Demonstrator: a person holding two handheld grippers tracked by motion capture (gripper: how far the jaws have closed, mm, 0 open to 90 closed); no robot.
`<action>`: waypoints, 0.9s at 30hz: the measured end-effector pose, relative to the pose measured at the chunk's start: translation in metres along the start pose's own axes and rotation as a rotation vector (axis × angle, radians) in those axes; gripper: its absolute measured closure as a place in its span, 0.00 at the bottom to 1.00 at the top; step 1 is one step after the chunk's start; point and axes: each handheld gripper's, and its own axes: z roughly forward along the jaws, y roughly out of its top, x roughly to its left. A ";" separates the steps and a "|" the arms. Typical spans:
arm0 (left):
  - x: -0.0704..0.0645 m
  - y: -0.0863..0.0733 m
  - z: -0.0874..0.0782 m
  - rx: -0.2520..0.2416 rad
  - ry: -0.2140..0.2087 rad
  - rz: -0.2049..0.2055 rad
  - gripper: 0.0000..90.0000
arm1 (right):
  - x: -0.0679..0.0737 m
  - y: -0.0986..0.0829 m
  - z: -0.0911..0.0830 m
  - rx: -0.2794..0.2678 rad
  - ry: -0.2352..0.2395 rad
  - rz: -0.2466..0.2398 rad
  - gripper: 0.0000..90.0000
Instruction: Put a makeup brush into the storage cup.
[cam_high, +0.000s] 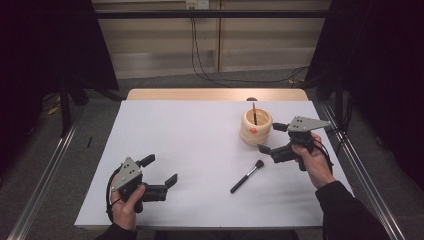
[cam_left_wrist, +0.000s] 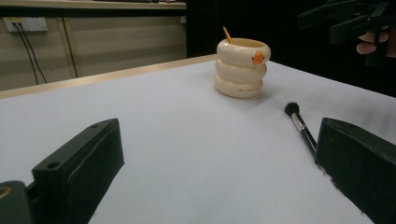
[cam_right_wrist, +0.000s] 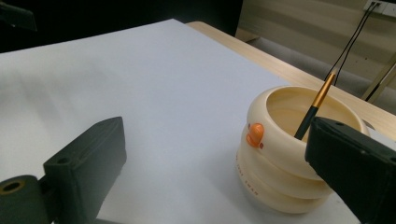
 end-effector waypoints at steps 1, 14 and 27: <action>0.000 0.000 0.000 -0.001 0.002 -0.002 0.01 | 0.000 0.000 0.001 0.010 0.009 -0.009 0.06; 0.000 0.000 0.000 -0.002 -0.003 -0.001 0.01 | -0.008 0.004 0.009 0.151 0.117 0.038 0.18; 0.000 -0.001 0.000 0.000 -0.005 0.002 0.02 | 0.000 0.005 0.027 0.283 0.257 -0.052 0.05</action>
